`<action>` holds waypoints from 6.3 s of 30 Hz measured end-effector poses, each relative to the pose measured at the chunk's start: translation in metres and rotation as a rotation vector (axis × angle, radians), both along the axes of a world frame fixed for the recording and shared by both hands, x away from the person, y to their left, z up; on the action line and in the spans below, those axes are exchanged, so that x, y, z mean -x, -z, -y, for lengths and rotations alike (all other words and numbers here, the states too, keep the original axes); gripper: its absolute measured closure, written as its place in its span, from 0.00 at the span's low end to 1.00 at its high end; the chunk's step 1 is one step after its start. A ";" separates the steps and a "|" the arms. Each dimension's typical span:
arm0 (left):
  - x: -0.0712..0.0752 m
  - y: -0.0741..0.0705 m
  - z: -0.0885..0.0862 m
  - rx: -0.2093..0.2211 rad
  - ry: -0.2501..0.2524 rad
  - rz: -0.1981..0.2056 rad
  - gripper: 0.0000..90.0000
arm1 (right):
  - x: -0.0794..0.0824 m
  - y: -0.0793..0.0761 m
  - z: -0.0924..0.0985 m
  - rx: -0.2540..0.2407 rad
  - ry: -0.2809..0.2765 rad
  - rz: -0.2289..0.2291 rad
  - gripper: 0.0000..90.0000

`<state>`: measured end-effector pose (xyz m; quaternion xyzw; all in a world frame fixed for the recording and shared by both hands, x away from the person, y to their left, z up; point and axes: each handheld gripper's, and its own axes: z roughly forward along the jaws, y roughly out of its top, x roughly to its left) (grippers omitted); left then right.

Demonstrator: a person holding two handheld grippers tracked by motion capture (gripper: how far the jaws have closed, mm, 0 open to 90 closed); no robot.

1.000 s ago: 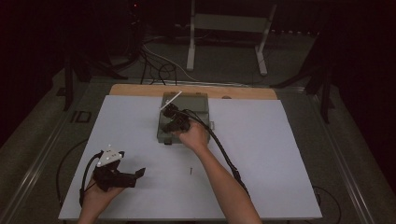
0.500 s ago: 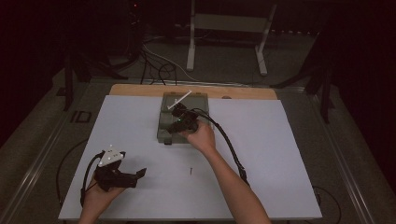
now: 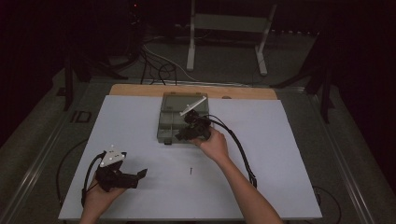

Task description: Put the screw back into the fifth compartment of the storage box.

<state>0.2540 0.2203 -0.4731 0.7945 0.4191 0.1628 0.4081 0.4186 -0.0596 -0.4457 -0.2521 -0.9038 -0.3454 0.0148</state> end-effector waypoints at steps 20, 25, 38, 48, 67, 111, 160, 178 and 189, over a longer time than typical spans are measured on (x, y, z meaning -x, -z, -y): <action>0.000 0.001 0.002 -0.007 0.005 -0.002 0.00 | 0.044 -0.001 0.027 0.022 -0.029 0.036 0.70; -0.001 0.001 0.002 -0.010 0.006 -0.005 0.00 | 0.053 0.003 0.035 0.015 -0.026 0.027 0.70; 0.000 0.000 0.002 -0.008 0.004 0.000 0.00 | 0.074 0.018 0.046 0.043 -0.035 0.016 0.68; 0.000 0.000 0.002 -0.005 0.004 0.000 0.00 | 0.085 0.034 0.044 0.069 -0.026 -0.008 0.68; 0.000 0.001 0.003 -0.008 0.006 -0.001 0.00 | 0.091 0.058 0.044 0.062 0.017 -0.071 0.72; 0.000 0.000 0.002 -0.016 0.000 0.001 0.00 | 0.084 0.061 0.024 0.124 0.000 -0.032 0.96; 0.000 -0.002 -0.001 -0.002 -0.005 0.008 0.00 | 0.026 -0.011 0.009 0.020 -0.036 0.003 0.97; -0.001 -0.002 -0.002 -0.007 -0.003 0.009 0.00 | -0.018 -0.033 -0.037 0.044 -0.057 0.005 0.97; 0.000 -0.002 -0.001 -0.007 0.001 0.008 0.00 | -0.026 -0.025 -0.053 0.048 -0.054 0.005 0.97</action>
